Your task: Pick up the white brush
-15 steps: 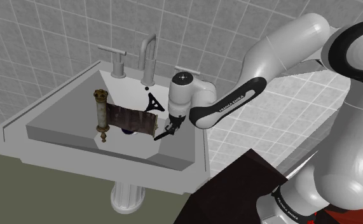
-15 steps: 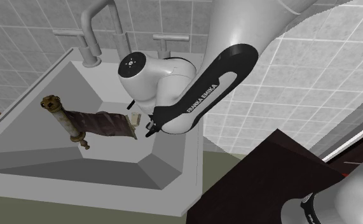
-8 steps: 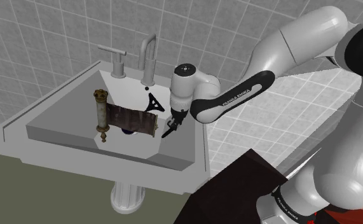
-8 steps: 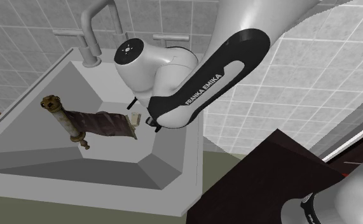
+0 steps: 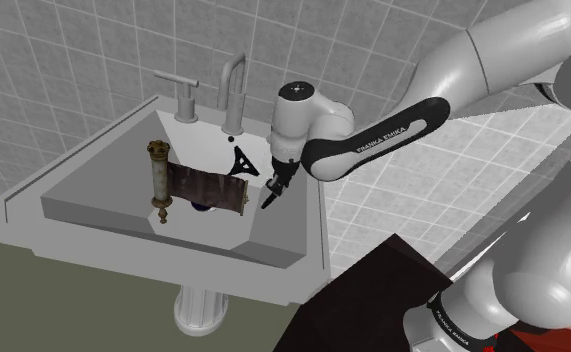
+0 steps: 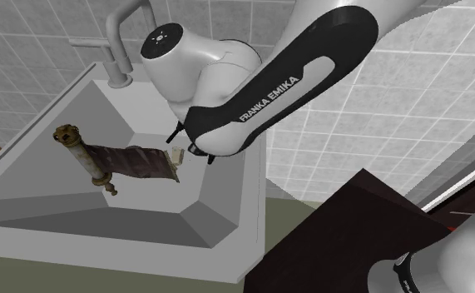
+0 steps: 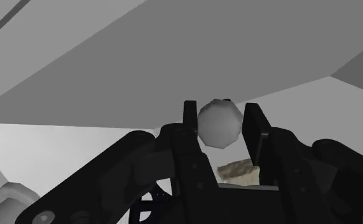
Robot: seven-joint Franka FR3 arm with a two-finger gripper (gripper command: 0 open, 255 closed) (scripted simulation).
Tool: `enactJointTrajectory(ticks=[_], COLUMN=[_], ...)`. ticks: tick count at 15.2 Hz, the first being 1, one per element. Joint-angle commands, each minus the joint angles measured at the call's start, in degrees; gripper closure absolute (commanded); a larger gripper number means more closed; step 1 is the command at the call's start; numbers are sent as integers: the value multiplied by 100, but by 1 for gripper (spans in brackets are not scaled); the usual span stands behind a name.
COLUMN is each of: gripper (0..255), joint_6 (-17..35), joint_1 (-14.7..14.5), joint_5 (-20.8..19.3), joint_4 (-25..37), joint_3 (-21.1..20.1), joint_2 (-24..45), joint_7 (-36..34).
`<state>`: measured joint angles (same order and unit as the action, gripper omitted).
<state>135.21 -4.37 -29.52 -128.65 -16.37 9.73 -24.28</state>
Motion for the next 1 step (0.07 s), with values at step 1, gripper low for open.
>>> enactJointTrajectory(ticks=[1], gripper=[255], joint_6=[-32], joint_1=[5], joint_5=[25], joint_4=[12], joint_3=[-4], joint_2=[-24], joint_7=[27])
